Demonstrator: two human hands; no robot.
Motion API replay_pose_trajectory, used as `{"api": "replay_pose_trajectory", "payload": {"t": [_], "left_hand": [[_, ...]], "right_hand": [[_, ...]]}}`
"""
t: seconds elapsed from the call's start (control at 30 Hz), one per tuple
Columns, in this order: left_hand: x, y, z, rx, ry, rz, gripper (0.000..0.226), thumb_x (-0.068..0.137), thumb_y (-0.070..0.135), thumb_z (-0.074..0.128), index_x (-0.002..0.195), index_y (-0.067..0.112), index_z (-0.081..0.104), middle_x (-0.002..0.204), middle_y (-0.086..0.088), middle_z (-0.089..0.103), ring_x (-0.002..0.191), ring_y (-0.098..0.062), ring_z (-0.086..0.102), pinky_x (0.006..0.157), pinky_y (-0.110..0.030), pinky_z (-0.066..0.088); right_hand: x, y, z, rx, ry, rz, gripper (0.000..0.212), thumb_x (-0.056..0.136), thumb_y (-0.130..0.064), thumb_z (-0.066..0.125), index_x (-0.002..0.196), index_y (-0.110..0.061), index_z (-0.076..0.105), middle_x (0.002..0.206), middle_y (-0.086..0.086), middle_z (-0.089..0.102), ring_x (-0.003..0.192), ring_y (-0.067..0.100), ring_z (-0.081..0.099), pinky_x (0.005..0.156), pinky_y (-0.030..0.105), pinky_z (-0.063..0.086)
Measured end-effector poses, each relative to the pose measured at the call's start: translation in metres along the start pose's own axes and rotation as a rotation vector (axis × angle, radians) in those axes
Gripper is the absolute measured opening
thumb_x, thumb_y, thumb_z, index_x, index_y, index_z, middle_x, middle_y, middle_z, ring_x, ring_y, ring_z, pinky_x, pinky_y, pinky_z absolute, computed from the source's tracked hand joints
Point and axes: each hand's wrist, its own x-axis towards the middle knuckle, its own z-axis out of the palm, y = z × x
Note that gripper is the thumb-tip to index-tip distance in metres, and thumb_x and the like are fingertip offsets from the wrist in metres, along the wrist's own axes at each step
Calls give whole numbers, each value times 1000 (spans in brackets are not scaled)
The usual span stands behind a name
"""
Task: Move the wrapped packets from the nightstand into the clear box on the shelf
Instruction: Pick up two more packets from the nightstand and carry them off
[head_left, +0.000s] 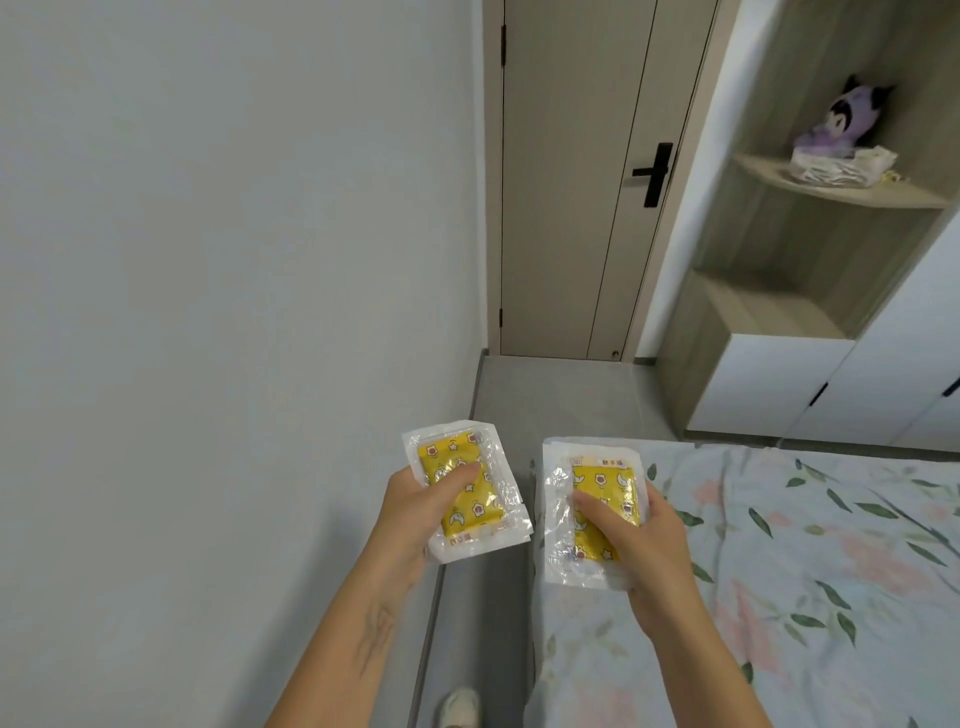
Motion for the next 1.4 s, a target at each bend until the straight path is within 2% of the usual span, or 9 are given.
{"api": "replay_pose_trajectory", "payload": {"t": [0.13, 0.3, 0.43, 0.63, 0.8, 0.9, 1.17, 1.4], "left_hand": [[70, 24, 13, -14, -17, -3, 10, 83, 18, 72, 92, 20, 70, 74, 4, 75, 60, -10, 72, 43, -22, 51], [175, 53, 23, -30, -6, 0, 14, 82, 18, 72, 96, 18, 70, 81, 0, 76, 65, -13, 73, 49, -25, 54], [266, 81, 28, -28, -4, -7, 15, 82, 16, 73, 96, 18, 71, 82, -1, 77, 70, -16, 74, 56, -29, 56], [376, 131, 51, -22, -12, -3, 14, 82, 15, 73, 95, 16, 71, 85, -5, 76, 75, -21, 74, 61, -31, 56], [442, 168, 82, -12, -48, 16, 10, 82, 14, 73, 91, 18, 71, 85, -5, 76, 74, -20, 73, 65, -33, 57], [472, 179, 94, 6, -67, 11, 12, 81, 15, 73, 93, 19, 71, 85, -4, 76, 73, -20, 73, 63, -32, 57], [557, 201, 115, -29, -2, -7, 8, 82, 15, 73, 88, 19, 70, 74, 0, 76, 60, -14, 72, 51, -28, 55], [700, 265, 164, -37, -20, 59, 8, 82, 15, 72, 87, 20, 69, 70, 5, 75, 60, -11, 72, 48, -23, 53]], "right_hand": [[66, -14, 21, -7, 9, -23, 25, 74, -13, 80, 93, -22, 65, 82, 1, 74, 75, 22, 72, 70, 40, 60], [170, -29, 56, -10, 22, -27, 25, 74, -11, 79, 94, -19, 66, 82, 2, 74, 72, 19, 71, 61, 31, 58], [264, -46, 91, -19, 20, -19, 27, 75, -12, 79, 98, -17, 66, 85, 4, 74, 76, 22, 71, 67, 35, 59], [381, -81, 127, -33, 12, -38, 25, 76, -13, 78, 94, -23, 64, 84, 0, 72, 75, 20, 71, 62, 32, 59], [443, -99, 140, 4, 24, -62, 26, 77, -11, 78, 100, -14, 66, 89, 6, 75, 73, 19, 71, 65, 34, 58], [476, -106, 145, 12, 21, -56, 24, 77, -9, 78, 98, -13, 67, 86, 6, 75, 72, 18, 71, 66, 36, 59], [583, -125, 169, 71, 3, -25, 18, 80, -8, 74, 95, -13, 67, 80, 2, 75, 69, 16, 70, 59, 29, 56], [742, -164, 193, 70, 30, -54, 19, 80, -10, 75, 96, -14, 66, 81, 1, 74, 69, 15, 71, 59, 29, 57]]}}
